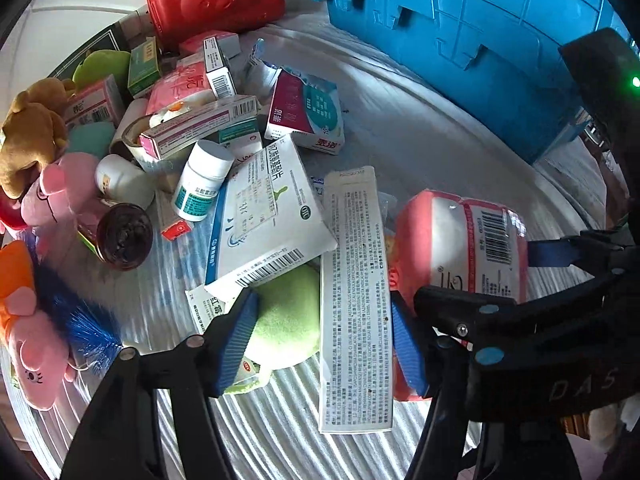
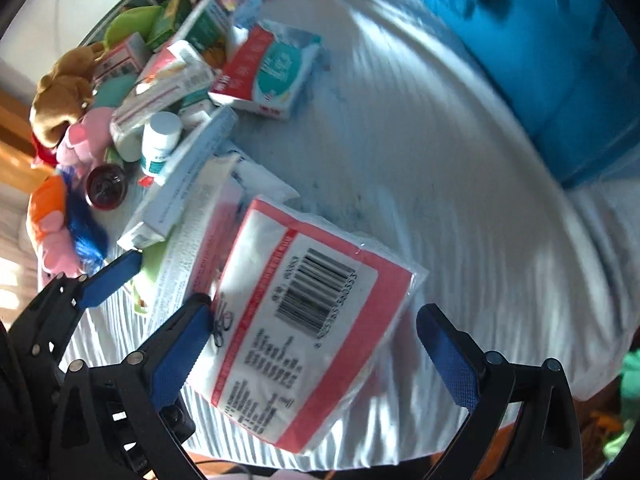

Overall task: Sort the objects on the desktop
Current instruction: 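Grasp the white medicine leaflet box with the left tool while the right tool grasps the white-red barcode pack, then carry the white box and barcode pack with both tools over the blue bin, then open both tools to drop the box and pack into the bin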

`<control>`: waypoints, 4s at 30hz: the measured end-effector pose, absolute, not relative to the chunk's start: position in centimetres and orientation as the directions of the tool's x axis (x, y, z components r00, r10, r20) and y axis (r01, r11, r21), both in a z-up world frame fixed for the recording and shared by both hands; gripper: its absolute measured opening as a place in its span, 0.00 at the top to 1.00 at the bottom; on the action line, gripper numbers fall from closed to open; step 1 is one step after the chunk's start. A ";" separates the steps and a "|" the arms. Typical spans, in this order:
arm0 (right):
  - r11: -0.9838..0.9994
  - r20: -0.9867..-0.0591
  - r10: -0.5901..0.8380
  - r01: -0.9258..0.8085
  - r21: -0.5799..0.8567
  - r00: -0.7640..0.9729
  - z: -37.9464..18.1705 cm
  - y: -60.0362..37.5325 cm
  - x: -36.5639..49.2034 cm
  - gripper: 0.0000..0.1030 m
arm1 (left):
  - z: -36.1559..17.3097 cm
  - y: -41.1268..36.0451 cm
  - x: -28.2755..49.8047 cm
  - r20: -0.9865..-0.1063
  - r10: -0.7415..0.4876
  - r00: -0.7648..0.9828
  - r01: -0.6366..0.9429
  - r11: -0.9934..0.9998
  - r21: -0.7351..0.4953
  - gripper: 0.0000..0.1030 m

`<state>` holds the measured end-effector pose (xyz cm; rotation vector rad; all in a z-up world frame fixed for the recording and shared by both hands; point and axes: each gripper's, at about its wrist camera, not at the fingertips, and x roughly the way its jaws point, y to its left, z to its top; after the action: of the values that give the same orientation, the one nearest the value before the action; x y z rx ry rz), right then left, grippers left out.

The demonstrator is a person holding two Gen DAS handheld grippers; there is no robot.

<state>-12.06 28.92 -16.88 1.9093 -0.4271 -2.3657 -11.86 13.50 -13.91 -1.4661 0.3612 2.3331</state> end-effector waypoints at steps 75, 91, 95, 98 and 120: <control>-0.979 -0.450 0.189 -0.128 -0.162 -0.873 14.0 58.4 -12.9 0.25 | 13.2 43.1 -15.3 -0.494 0.390 -0.777 -0.493 -0.865 0.093 0.70; -0.986 -0.494 0.151 -0.098 -0.131 -0.856 10.4 63.7 -15.7 0.25 | 12.3 46.2 -18.1 -0.548 0.305 -0.779 -0.434 -0.893 0.119 0.70; -0.986 -0.464 0.156 -0.108 -0.129 -0.872 11.3 63.6 -15.7 0.25 | 12.7 46.1 -18.7 -0.507 0.241 -0.828 -0.374 -0.910 0.178 0.70; -0.984 -0.485 0.164 -0.107 -0.145 -0.859 10.9 63.3 -16.7 0.25 | 12.1 45.3 -20.0 -0.569 0.298 -0.766 -0.409 -0.909 0.074 0.70; -0.975 -0.506 0.206 -0.130 -0.181 -0.837 10.6 63.3 -17.4 0.21 | 10.4 45.0 -21.5 -0.660 0.300 -0.689 -0.395 -0.919 -0.005 0.65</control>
<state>-17.37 63.26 10.60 0.9035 0.2314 -3.1837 -21.51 45.00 10.37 -0.9717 0.1939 2.5761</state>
